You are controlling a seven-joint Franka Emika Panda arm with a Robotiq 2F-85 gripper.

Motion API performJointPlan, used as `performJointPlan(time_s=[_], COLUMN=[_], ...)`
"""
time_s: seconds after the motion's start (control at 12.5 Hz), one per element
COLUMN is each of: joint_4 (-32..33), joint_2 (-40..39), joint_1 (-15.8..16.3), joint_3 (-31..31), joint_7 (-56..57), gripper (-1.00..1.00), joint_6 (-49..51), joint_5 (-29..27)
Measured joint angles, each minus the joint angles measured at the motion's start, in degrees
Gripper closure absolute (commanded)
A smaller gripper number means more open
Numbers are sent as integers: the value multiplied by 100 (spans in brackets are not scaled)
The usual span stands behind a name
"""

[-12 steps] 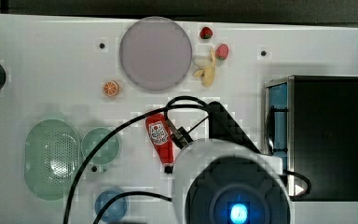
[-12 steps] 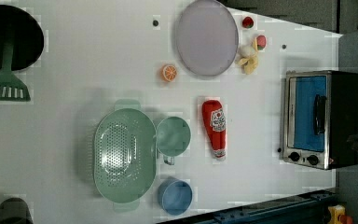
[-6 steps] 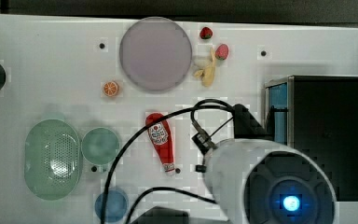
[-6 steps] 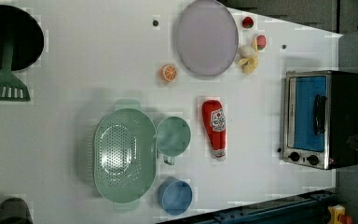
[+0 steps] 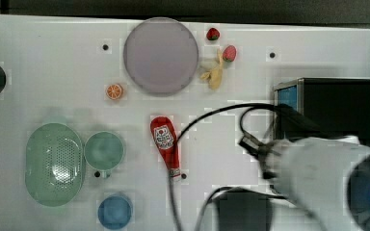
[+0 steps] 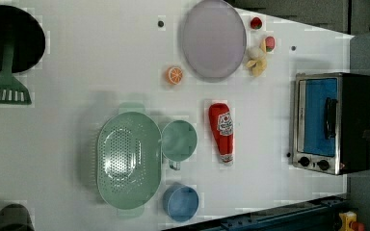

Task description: Flap open oven.

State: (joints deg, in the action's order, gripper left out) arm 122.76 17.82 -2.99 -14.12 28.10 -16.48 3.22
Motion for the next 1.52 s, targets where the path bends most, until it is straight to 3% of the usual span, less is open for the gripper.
performJointPlan(time_s=[0.4,0.72,1.2,1.52], joint_4=[269,302,436,537], joint_2=[-590,-1219,-2304,-2542], joint_1=[-301,-282,-375,-339], joint_3=[-567,-857,-1001,-985], joint_7=[2007,3166,3680,3703], gripper=[65,65,65,65], joint_6=[-1270,-2053,-2781,-2912], joint_5=[363,417,373,362])
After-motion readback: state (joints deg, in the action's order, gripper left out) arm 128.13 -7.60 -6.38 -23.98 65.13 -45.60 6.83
